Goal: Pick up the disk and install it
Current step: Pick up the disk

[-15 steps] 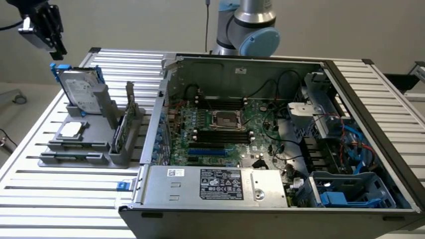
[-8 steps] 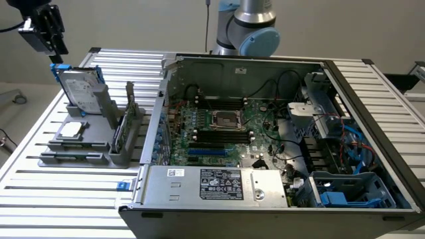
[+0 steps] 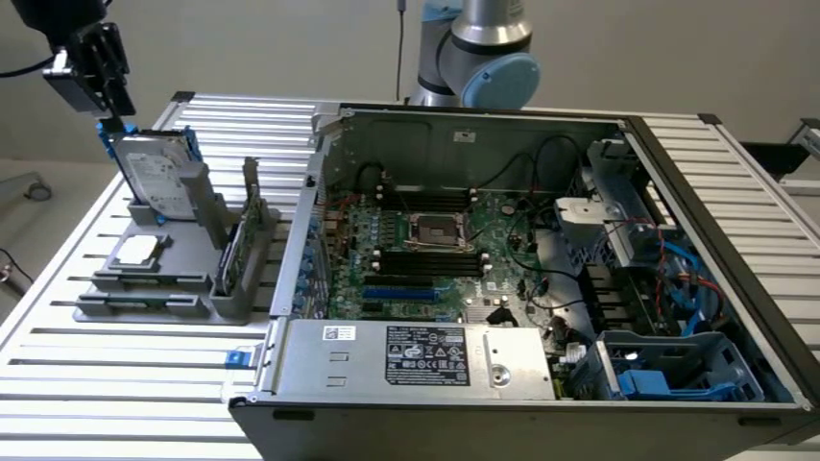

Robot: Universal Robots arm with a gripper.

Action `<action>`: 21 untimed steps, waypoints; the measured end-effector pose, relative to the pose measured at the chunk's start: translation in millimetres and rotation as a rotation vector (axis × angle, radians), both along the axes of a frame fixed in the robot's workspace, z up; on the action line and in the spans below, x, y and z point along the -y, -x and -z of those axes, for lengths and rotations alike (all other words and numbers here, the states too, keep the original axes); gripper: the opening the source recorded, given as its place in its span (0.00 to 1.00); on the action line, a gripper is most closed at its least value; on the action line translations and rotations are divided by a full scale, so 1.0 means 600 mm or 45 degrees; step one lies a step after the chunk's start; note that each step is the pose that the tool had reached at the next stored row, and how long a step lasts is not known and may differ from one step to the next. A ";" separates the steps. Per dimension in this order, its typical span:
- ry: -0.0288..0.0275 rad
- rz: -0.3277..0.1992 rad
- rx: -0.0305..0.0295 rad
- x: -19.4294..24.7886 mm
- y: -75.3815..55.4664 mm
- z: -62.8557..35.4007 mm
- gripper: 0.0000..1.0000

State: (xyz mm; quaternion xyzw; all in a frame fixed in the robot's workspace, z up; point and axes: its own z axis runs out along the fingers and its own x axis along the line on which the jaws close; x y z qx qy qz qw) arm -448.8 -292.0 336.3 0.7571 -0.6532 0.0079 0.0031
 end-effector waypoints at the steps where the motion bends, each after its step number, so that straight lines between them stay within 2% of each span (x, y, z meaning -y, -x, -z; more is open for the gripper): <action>1: 0.0035 0.000 -0.0001 0.0001 0.000 0.002 0.48; 4: 0.0121 0.003 0.0001 0.0001 0.000 0.010 0.48; 9: 0.0223 0.027 -0.0001 0.0001 0.000 0.023 0.48; 16: 0.0244 0.103 -0.0009 0.0001 0.000 0.041 0.48; 21: 0.0244 0.114 -0.0010 0.0001 0.001 0.050 0.48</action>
